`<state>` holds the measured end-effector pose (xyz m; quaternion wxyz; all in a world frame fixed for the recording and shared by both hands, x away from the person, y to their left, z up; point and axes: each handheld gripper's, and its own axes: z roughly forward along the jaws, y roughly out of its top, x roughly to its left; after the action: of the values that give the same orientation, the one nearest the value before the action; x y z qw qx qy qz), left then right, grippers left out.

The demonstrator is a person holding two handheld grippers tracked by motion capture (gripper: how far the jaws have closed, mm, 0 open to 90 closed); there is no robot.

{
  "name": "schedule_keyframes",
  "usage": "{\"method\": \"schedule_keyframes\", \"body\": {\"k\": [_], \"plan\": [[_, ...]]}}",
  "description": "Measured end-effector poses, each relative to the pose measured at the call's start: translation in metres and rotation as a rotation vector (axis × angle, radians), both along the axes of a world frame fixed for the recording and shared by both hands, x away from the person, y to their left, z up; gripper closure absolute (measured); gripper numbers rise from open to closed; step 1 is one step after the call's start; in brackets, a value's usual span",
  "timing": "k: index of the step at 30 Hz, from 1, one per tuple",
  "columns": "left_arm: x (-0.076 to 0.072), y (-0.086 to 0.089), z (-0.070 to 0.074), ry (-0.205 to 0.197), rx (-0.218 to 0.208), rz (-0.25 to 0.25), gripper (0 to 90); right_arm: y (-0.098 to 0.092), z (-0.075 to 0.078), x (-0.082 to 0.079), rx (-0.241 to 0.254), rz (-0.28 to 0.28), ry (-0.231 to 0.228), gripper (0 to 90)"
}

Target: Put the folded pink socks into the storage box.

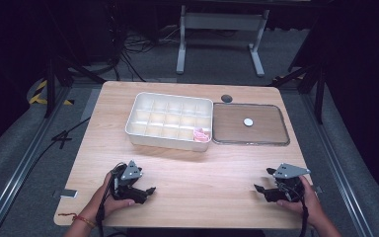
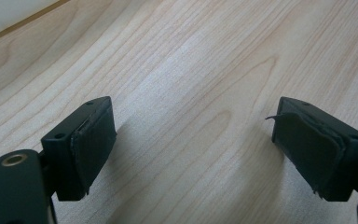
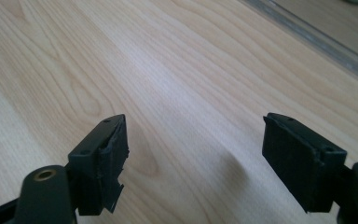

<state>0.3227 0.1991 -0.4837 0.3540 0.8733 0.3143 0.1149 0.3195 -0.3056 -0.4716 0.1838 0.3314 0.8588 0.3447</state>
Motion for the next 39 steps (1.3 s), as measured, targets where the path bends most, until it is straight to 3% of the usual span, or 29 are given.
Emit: {"method": "schedule_keyframes", "body": {"k": [4,8,39], "plan": [[0.0,0.0,0.0,0.0,0.0,0.0,13.6,-0.008,-0.009,-0.003,0.013,-0.01,0.012,20.8],[0.0,0.0,0.0,0.0,0.0,0.0,13.6,-0.015,-0.015,-0.002,0.085,-0.028,0.036,18.0],[0.001,0.0,0.001,-0.009,0.014,-0.007,12.9,-0.016,-0.015,0.002,0.085,-0.015,0.045,16.1]]}}
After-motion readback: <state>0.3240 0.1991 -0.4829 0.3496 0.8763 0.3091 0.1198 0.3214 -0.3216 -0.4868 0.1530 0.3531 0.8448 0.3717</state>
